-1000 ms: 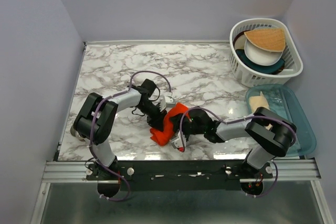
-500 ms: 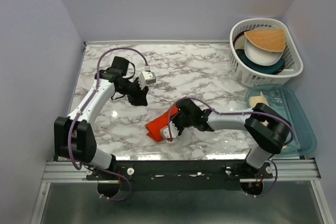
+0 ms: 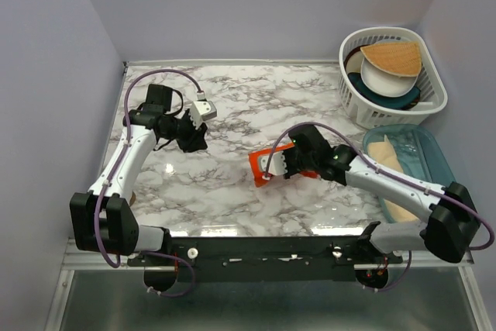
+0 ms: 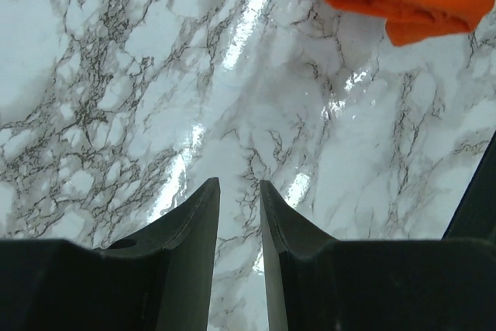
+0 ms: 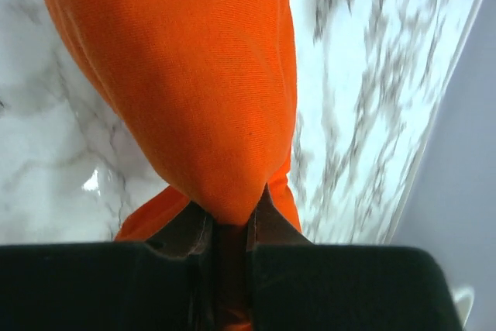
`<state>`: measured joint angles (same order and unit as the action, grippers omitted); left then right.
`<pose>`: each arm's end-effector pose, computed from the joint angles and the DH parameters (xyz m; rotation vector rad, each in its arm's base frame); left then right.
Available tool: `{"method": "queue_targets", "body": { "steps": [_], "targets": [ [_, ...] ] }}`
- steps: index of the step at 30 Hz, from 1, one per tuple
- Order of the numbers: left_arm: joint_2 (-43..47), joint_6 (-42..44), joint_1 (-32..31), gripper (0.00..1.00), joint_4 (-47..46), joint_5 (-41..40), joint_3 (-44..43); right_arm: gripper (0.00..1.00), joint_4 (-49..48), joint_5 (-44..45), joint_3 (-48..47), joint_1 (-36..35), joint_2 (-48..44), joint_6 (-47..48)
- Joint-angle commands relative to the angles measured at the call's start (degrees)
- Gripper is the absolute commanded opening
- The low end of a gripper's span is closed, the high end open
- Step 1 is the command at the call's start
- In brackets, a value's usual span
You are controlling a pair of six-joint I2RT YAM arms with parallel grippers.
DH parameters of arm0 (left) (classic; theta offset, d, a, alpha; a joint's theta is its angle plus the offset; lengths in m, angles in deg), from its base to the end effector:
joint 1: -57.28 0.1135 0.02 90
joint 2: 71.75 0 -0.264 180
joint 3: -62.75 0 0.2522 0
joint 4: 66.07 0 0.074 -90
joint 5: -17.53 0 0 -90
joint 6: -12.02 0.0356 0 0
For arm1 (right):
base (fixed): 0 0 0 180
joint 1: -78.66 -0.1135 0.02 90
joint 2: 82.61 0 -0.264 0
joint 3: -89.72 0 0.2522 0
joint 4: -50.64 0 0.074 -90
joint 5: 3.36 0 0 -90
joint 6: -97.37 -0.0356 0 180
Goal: Roll the t-shirts
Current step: Pick up the T-shirt from the center of the board, then place the T-shirt in the bin.
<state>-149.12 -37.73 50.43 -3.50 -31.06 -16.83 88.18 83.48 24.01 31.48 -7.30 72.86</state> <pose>0.2594 -0.0549 0.2933 1.1633 2.0763 -0.6773 0.1863 0.2040 0.2465 -2.0064 1.3052 -0.0843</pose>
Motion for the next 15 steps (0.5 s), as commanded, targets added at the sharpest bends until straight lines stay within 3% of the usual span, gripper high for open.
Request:
{"method": "queue_targets", "body": {
  "steps": [1, 7, 15],
  "targets": [
    [1.0, -2.1, 0.3, 0.38, -4.6, 2.1, -0.5, 0.0, 10.1, 7.8, -1.9, 10.0, -4.7, -4.9],
    [1.2, -2.3, 0.3, 0.39, -5.2, 2.7, -1.3, 0.0, 13.7, 12.2, -4.4, 26.5, -9.1, -8.8],
    [0.0, -2.5, 0.3, 0.4, -7.4, 4.7, -0.2, 0.01, 14.1, 18.5, -2.3, 42.4, -16.2, -8.8]
  ]
}}
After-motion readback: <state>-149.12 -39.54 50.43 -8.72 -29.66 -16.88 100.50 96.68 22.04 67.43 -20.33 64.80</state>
